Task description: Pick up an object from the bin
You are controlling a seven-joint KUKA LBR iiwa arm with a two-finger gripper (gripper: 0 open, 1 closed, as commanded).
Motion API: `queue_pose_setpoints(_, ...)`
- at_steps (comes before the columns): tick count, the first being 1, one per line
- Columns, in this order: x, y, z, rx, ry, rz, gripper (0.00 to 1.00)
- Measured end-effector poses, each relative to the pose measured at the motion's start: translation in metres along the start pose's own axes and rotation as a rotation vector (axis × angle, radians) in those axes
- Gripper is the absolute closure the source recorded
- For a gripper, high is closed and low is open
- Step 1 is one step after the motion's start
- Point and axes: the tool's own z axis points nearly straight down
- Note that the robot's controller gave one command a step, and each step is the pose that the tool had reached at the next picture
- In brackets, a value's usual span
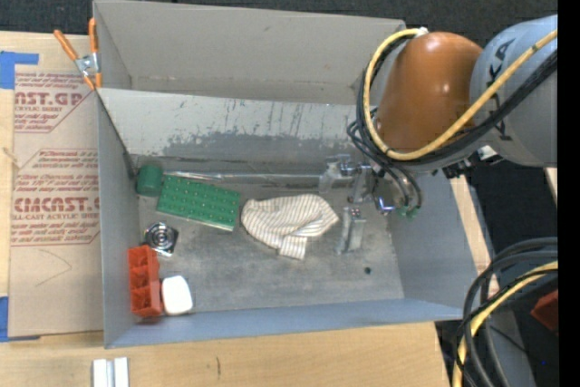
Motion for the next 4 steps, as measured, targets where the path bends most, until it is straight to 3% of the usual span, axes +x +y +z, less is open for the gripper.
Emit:
queue_pose_setpoints(1, -0.001, 0.000, -0.005, 0.000, -0.007, 0.000, 0.00)
queue_pose_setpoints(2, -0.016, 0.014, 0.026, 0.002, -0.014, -0.040, 0.00)
queue_pose_setpoints(3, -0.010, 0.040, 0.076, -0.001, -0.010, -0.024, 0.00)
queue_pose_setpoints(4, -0.011, 0.030, 0.112, 0.000, -0.016, 0.033, 1.00)
